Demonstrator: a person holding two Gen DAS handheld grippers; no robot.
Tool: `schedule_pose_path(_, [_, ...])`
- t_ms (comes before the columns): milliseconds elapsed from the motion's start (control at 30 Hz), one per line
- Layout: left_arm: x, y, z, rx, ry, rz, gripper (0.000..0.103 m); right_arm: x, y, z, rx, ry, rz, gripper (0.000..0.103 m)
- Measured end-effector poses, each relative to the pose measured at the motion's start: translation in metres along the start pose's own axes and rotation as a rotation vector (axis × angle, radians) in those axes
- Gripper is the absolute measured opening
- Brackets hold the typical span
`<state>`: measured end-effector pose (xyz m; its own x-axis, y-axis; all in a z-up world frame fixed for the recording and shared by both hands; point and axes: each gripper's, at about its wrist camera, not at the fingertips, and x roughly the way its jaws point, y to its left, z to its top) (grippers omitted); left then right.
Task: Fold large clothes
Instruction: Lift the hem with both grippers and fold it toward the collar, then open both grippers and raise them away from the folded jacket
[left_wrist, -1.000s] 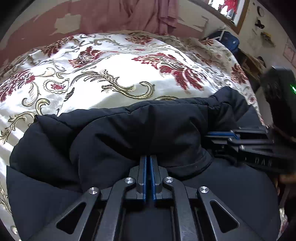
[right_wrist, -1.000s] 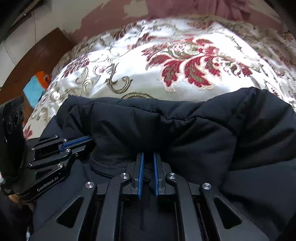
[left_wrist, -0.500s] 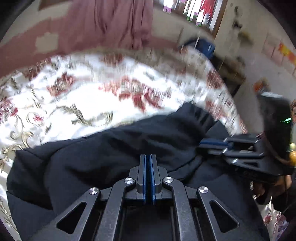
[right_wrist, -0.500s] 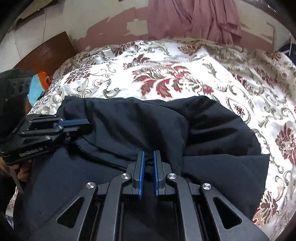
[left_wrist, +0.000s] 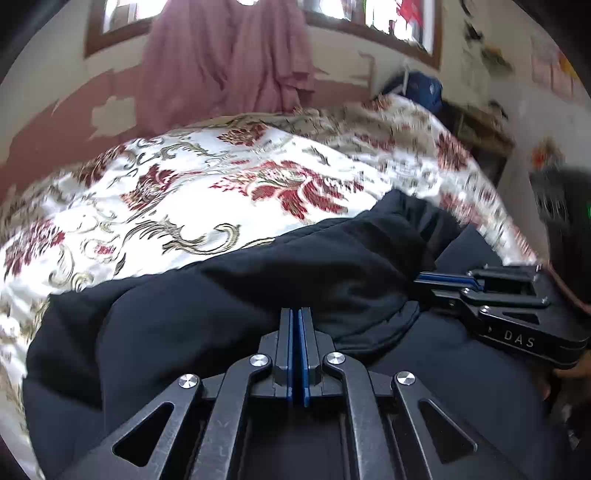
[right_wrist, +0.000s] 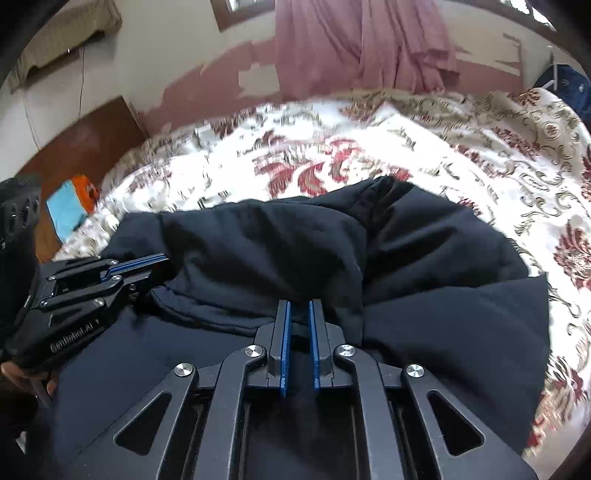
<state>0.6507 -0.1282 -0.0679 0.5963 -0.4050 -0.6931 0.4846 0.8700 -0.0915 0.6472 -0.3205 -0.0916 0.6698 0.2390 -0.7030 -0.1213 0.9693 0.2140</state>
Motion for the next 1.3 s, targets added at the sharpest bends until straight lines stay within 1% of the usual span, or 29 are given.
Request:
schedule_pose_path(100, [-0.016, 0.006, 0.003, -0.064, 0.003, 0.001, 0.01, -0.016, 0.0, 0.002, 0.024, 0.0, -0.008, 0.013])
schedule_pose_path(133, [-0.019, 0.007, 0.004, -0.086, 0.011, -0.001, 0.01, -0.021, -0.002, 0.002, 0.04, 0.003, 0.0, 0.02])
schedule_pose_path(167, [-0.024, 0.009, 0.004, -0.108, 0.014, -0.006, 0.01, -0.027, -0.004, 0.002, 0.056, 0.0, 0.009, 0.034])
schedule_pose_path(233, [-0.033, 0.009, 0.005, -0.142, 0.009, -0.004, 0.01, -0.043, -0.003, 0.003, 0.073, -0.023, 0.016, 0.054])
schedule_pose_path(367, [-0.053, 0.003, 0.005, -0.16, -0.002, 0.008, 0.011, -0.072, 0.0, 0.004, 0.045, -0.07, -0.019, 0.058])
schedule_pose_path(433, [-0.064, -0.001, 0.006, -0.164, -0.003, 0.027, 0.018, -0.086, 0.0, 0.005, 0.039, -0.087, -0.035, 0.062])
schedule_pose_path(467, [-0.068, -0.002, 0.006, -0.167, -0.006, 0.035, 0.025, -0.093, -0.001, 0.006, 0.037, -0.096, -0.042, 0.064])
schedule_pose_path(533, [-0.082, -0.003, 0.006, -0.179, -0.025, 0.05, 0.046, -0.107, 0.0, 0.006, 0.037, -0.11, -0.05, 0.065])
schedule_pose_path(567, [-0.089, -0.002, 0.005, -0.191, -0.043, 0.056, 0.069, -0.113, 0.0, 0.007, 0.038, -0.115, -0.054, 0.067])
schedule_pose_path(600, [-0.098, -0.001, 0.005, -0.206, -0.072, 0.069, 0.082, -0.12, 0.0, 0.007, 0.038, -0.121, -0.058, 0.068])
schedule_pose_path(667, [-0.113, 0.0, 0.004, -0.233, -0.123, 0.08, 0.083, -0.132, 0.001, 0.007, 0.034, -0.134, -0.074, 0.072])
schedule_pose_path(733, [-0.127, 0.002, 0.004, -0.261, -0.134, 0.064, 0.085, -0.144, 0.005, 0.005, 0.032, -0.151, -0.091, 0.075])
schedule_pose_path(767, [-0.133, 0.001, 0.003, -0.268, -0.138, 0.072, 0.086, -0.151, 0.005, 0.005, 0.032, -0.164, -0.095, 0.078])
schedule_pose_path(833, [-0.147, -0.002, 0.001, -0.268, -0.157, 0.092, 0.091, -0.165, 0.009, 0.002, 0.036, -0.19, -0.095, 0.086])
schedule_pose_path(867, [-0.155, -0.004, -0.001, -0.265, -0.17, 0.101, 0.094, -0.172, 0.011, 0.0, 0.037, -0.204, -0.099, 0.093])
schedule_pose_path(933, [-0.17, -0.008, -0.004, -0.254, -0.191, 0.112, 0.097, -0.187, 0.017, -0.004, 0.033, -0.235, -0.109, 0.099])
schedule_pose_path(1100, [-0.213, -0.022, -0.015, -0.223, -0.237, 0.149, 0.101, -0.223, 0.036, -0.017, 0.002, -0.293, -0.128, 0.101])
schedule_pose_path(1300, [-0.269, -0.041, -0.045, -0.192, -0.339, 0.214, 0.103, -0.26, 0.062, -0.042, -0.039, -0.334, -0.123, 0.101])
